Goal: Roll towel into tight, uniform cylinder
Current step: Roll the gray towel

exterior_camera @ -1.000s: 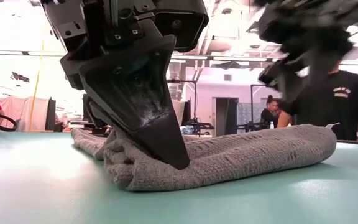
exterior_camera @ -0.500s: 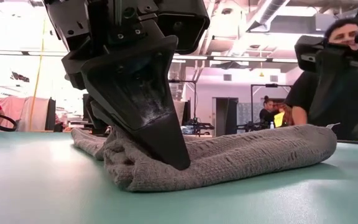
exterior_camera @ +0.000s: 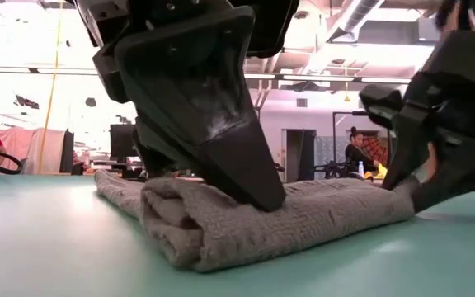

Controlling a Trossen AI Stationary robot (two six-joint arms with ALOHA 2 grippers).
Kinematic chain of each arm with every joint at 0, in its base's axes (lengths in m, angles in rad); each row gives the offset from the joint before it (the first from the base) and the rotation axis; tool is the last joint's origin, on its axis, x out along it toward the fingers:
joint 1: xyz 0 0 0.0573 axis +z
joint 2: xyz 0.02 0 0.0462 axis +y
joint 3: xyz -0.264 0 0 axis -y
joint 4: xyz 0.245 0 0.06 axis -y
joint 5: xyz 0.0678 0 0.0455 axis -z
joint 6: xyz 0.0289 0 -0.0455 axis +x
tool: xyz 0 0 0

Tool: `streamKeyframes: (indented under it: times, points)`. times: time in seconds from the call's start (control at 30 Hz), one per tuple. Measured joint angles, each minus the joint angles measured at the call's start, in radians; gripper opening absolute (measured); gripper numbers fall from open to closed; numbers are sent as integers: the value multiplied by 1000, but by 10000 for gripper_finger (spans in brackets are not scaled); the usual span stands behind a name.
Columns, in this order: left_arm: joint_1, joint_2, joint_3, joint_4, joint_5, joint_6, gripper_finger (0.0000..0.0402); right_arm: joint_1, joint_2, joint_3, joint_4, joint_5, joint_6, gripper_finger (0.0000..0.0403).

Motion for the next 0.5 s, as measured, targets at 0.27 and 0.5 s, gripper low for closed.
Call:
streamKeyframes:
  times: [0.27,0.5]
  points:
    - [-20,-41,-1,31,-124,77,0,-59,-51,1,-63,-260,177,37]
    - [-31,-36,0,48,-199,94,1,-148,-142,-5,-147,-639,403,39]
